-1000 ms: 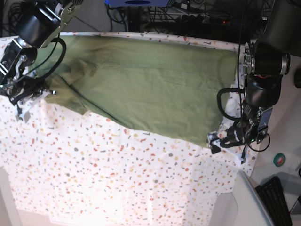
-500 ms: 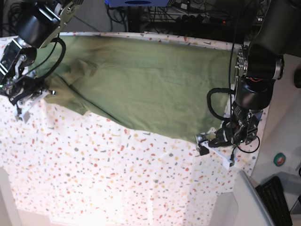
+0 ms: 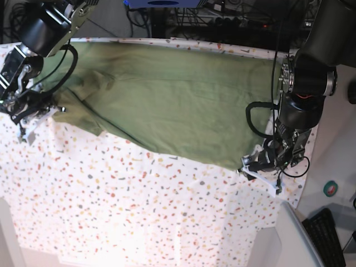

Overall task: Layout the t-shirt on the table in an organized manner, then fold the t-shirt properly
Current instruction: 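Move the left gripper to the opposite hem corner and grasp it, then hold both hem corners and lift them toward the collar edge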

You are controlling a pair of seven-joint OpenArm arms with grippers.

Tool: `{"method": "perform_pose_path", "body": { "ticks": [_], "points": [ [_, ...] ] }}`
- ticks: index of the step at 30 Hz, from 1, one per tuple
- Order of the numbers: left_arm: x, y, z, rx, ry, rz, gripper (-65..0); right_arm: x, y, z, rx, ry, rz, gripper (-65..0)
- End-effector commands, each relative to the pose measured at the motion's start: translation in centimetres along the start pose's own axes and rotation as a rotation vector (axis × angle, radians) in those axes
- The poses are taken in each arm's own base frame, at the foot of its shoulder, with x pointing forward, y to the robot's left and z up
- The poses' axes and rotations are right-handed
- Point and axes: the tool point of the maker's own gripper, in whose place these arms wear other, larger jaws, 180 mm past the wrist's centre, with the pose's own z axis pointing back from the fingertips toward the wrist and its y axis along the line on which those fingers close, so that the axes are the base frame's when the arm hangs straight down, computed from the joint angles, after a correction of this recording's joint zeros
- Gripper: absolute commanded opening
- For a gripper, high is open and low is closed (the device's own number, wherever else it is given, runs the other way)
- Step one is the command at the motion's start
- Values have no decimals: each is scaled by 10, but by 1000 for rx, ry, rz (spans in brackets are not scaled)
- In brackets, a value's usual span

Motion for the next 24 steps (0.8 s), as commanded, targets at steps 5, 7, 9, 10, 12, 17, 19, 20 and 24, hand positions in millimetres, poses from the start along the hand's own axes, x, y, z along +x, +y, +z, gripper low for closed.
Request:
{"method": "perform_pose_path", "body": {
  "ticks": [5,7,9,10,12,17,19,20,24],
  "points": [
    [12,-5,2,-15,-5,-3,-518,21,2,7,-6,-53,39,-650],
    [18,-8,3,-23,-25,-13,-578,24,10,5,2,-49,77,-650],
    [24,-8,5,-25,-41,-19,-650,27,17,4,9,-50,105,-650],
    [24,-8,5,-23,-41,-19,-650,32,21,4,14,-63,119,-650],
    [25,-6,6,-20,-42,-19,-650,43,30,4,26,-102,151,-650],
    [39,-14,12,-43,-92,-47,-650,69,35,9,15,-157,226,-650],
    [48,-10,19,-41,-129,-68,-650,80,35,13,11,-186,239,-650],
    [49,-11,22,-46,-141,-79,-650,89,34,16,6,-210,243,-650],
    [44,-11,26,-53,-154,-83,-650,115,29,23,1,-282,246,-650]
  ]
}}
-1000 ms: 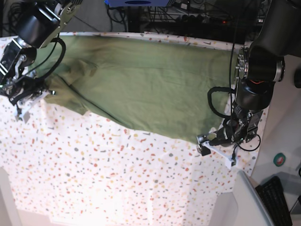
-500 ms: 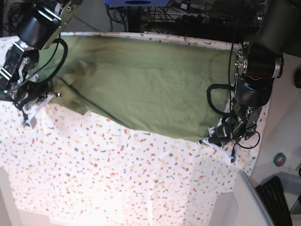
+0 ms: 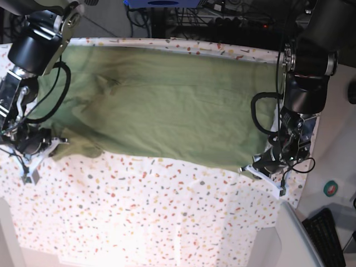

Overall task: Layout the t-shirt on the table in an organized manner, then fold the t-shirt properly
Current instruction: 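Hold both hem corners and lift them toward the collar edge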

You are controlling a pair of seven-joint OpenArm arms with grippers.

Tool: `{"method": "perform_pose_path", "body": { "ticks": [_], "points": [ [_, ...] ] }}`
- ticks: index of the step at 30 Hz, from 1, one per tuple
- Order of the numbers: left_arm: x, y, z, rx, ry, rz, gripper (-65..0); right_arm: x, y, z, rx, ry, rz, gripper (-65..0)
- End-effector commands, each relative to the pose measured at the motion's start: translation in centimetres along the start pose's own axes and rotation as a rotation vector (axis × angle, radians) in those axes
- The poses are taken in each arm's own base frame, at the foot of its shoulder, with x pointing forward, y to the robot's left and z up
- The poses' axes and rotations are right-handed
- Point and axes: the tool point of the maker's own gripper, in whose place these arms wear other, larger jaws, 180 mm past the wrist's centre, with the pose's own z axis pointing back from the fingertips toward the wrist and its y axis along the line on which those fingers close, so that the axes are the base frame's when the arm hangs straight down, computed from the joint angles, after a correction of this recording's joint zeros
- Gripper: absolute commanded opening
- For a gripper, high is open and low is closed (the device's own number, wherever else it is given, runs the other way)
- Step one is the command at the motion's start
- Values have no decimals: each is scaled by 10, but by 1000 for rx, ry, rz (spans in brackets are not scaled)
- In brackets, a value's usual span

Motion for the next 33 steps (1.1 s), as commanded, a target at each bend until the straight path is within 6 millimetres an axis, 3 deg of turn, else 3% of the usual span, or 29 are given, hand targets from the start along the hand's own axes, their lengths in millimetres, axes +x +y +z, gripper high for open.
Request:
{"method": "perform_pose_path", "body": {
  "ticks": [1,8,14,25,33],
  "points": [
    [25,1,4,-6,-60,-6,-650,23,-7,4,-9,-64,9,-650],
    [27,0,15,-20,-100,-36,-650,40,-6,-12,29,-183,-24,-650],
    [28,-1,19,-26,-112,-46,-650,42,1,-28,72,-250,-69,-650],
    [16,2,19,-22,-93,-43,-650,45,-31,-52,82,-357,-170,-650],
    [16,2,19,-22,-93,-43,-650,67,-37,-55,94,-459,-226,-650]
  ]
}}
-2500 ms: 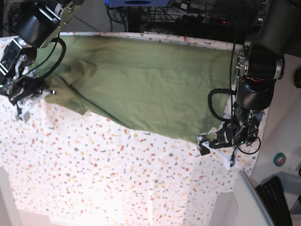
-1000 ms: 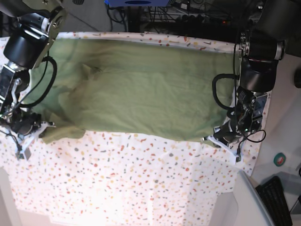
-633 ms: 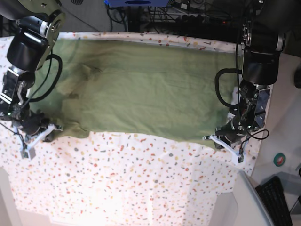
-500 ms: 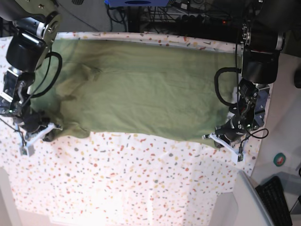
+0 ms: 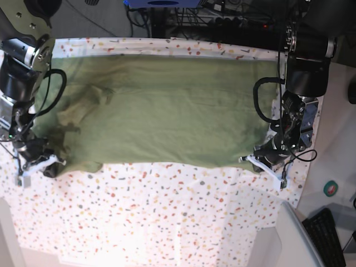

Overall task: Layout the t-shirt on the table in an organized manner, then fold the t-shirt properly
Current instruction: 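Hold both hem corners and lift them toward the collar edge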

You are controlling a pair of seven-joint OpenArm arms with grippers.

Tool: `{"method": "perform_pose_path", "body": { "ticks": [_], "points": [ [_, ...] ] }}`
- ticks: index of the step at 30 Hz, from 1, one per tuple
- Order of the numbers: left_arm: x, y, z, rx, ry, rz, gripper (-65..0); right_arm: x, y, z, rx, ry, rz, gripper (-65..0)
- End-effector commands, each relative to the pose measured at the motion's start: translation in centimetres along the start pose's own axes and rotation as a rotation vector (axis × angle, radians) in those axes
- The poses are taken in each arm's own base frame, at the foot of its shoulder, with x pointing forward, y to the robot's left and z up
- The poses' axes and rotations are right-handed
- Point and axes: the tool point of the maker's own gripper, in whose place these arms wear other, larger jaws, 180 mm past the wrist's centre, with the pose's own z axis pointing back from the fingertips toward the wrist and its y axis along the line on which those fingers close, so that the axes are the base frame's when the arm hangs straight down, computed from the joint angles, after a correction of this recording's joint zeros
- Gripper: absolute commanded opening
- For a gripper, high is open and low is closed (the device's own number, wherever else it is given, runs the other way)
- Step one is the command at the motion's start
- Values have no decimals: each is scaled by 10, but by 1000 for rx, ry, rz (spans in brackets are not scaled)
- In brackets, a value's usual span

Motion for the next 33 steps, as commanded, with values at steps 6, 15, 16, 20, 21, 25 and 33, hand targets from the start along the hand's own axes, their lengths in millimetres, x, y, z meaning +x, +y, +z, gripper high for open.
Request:
{"method": "perform_pose_path", "body": {
  "ticks": [6,15,16,20,21,25,33],
  "points": [
    [29,1,3,-6,-68,-3,-650,19,-7,-6,3,-66,-46,-650],
    [39,-6,14,-26,-109,-39,-650,7,10,-17,34,10,125,-650],
    [38,-7,14,-29,-91,-42,-650,10,14,-18,41,7,144,-650],
    [37,-4,20,-26,-73,-27,-650,27,23,-21,57,-14,193,-650],
    [41,0,23,-21,-88,-14,-650,31,25,-22,60,-17,204,-650],
    [45,4,30,-16,-109,1,-650,31,30,-25,72,-4,233,-650],
    [28,-1,37,-30,-69,-17,-650,15,22,-20,62,34,241,-650]
  ]
}}
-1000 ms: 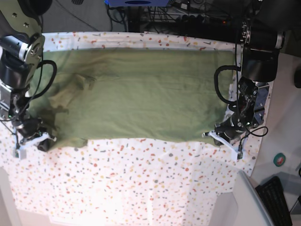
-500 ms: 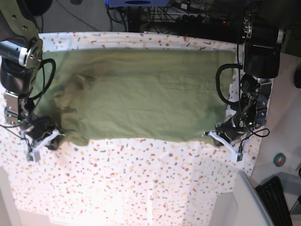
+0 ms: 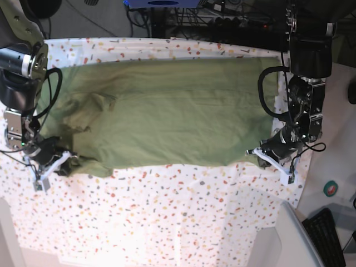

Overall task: Layout the t-shirt on the table in an organized manner, then fold the t-shirt properly
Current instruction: 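Hold both hem corners and lift them toward the collar edge, then lay the held hem onto the collar edge with both grippers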

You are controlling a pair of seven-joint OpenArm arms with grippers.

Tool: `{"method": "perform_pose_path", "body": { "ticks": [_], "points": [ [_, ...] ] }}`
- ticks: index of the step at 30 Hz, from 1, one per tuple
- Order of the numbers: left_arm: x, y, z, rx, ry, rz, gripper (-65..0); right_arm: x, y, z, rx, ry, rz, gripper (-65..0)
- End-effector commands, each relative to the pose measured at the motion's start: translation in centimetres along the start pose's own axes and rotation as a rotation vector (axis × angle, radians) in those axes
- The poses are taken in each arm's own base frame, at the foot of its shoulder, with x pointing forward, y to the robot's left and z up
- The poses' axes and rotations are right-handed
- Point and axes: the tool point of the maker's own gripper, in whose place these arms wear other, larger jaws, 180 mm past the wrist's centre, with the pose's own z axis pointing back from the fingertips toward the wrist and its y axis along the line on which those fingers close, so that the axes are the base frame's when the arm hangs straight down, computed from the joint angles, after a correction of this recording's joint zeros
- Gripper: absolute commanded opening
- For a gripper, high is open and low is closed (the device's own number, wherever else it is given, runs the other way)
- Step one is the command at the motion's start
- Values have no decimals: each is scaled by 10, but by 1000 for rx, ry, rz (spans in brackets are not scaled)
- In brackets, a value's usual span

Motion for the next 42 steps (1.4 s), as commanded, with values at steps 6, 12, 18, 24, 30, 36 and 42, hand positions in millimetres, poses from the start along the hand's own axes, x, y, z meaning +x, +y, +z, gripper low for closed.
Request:
{"method": "perform_pose_path", "body": {
  "ticks": [6,12,18,24,30,36,42],
  "points": [
    [23,-7,11,-23,-79,-28,-650,26,-11,4,-16,-67,6,-650],
    [18,-15,24,-39,-53,-58,-650,29,-25,10,-40,-68,24,-650],
    [14,-20,37,-51,-45,-97,-650,34,-40,18,-68,-81,36,-650],
    [-2,-15,46,-45,-22,-118,-650,32,-51,27,-89,-80,57,-650],
    [-11,0,53,-21,-12,-87,-650,16,-54,42,-114,-30,120,-650],
    [-21,1,67,-114,35,-10,-650,6,-54,46,-118,-12,128,-650],
    [-35,2,70,-112,60,-2,-650,-3,-60,67,-169,-2,125,-650]
  ]
}}
